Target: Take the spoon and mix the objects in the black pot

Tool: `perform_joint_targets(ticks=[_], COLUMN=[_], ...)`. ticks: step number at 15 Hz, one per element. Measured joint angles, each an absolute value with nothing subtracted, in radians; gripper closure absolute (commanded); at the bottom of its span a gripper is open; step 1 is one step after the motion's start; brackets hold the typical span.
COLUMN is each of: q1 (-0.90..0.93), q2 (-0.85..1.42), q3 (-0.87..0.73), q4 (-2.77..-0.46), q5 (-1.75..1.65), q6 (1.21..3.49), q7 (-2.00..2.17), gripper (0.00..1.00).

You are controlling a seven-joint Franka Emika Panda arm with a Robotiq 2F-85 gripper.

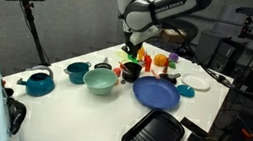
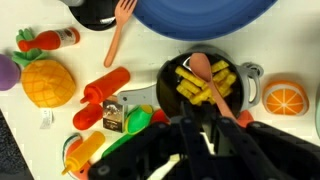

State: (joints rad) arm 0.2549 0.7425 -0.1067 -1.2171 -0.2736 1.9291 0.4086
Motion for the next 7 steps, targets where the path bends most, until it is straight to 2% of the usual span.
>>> perform_joint_targets(ticks=[1,2,3,5,7], q1=[0.250,0.245,0.242,0.242,0.242], q2=[0.742,0.742,0.741,0.741,0.744], q3=[-0.103,-0.098,-0.094,-0.093,-0.093], q4=[-1.204,-1.192,-1.179,-1.177,-1.179], q5=[-0.266,-0.260,-0.255,-0.256,-0.256], q6=[1.929,1.933,1.933,1.933,1.933], q7=[0.408,0.408,0.408,0.409,0.409], gripper=[0.58,0.56,0.74,0.60,0.56])
